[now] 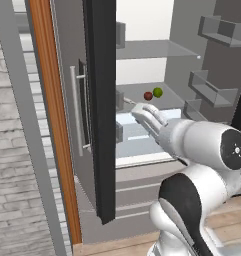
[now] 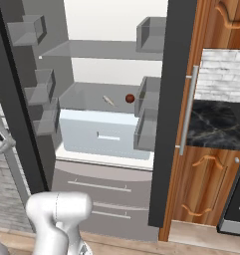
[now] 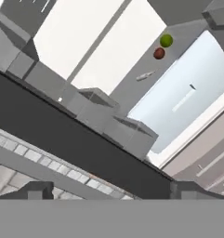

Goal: Open the fridge, remove the apple, lime, and fish, and place them on any counter.

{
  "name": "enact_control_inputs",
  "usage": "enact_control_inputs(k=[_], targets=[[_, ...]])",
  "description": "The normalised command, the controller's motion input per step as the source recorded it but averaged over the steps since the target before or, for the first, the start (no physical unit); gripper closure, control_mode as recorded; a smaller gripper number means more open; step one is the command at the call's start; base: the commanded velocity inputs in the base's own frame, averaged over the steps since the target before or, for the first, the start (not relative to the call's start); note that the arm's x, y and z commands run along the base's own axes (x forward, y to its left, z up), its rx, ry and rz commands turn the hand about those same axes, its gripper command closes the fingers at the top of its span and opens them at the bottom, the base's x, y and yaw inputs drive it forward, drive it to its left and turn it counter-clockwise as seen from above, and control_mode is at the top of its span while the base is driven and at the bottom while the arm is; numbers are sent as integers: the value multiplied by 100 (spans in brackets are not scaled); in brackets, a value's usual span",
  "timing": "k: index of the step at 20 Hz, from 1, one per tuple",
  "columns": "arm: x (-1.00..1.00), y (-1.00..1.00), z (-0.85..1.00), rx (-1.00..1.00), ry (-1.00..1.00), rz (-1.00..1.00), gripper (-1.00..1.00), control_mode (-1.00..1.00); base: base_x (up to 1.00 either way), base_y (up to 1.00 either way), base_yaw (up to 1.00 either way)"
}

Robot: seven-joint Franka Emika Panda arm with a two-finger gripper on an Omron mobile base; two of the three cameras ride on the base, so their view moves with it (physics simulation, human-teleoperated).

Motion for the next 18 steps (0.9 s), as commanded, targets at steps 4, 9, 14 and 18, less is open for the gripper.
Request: enact_control_inputs(k=[4,9,14,18], targets=[[61,-78,0,22,1,27,-100,-100,0,0,0],[70,-54,-8,19,9,28,-100,-100,0,0,0],[85,-3,-20,1,9,15,-100,-100,0,0,0],[100,0,-19,0,5,9,-100,-100,0,0,0]])
